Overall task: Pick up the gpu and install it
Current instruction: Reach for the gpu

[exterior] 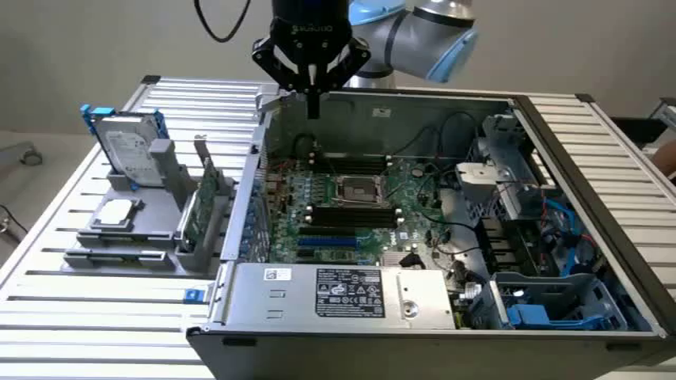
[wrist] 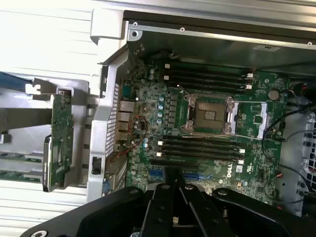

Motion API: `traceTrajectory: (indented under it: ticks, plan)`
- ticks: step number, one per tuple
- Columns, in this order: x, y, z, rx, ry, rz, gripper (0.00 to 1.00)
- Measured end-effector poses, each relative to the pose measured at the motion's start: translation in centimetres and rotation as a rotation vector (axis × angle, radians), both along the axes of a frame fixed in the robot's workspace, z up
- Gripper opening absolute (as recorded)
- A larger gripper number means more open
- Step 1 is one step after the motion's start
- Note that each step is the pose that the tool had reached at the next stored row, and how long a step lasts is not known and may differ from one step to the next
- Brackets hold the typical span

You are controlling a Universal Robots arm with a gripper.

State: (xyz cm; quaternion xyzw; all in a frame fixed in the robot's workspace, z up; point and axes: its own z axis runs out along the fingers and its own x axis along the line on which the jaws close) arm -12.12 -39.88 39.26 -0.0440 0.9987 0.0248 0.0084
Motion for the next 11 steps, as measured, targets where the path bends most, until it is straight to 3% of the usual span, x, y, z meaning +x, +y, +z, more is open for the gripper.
traceTrajectory:
  ticks: [8, 11]
  plan:
    - [-0.1, 0.0, -0.02, 0.0003, -0.0002, 0.008, 0.11]
    - [-1.2, 0.21, -0.02, 0.0, 0.0018, 0.008, 0.11]
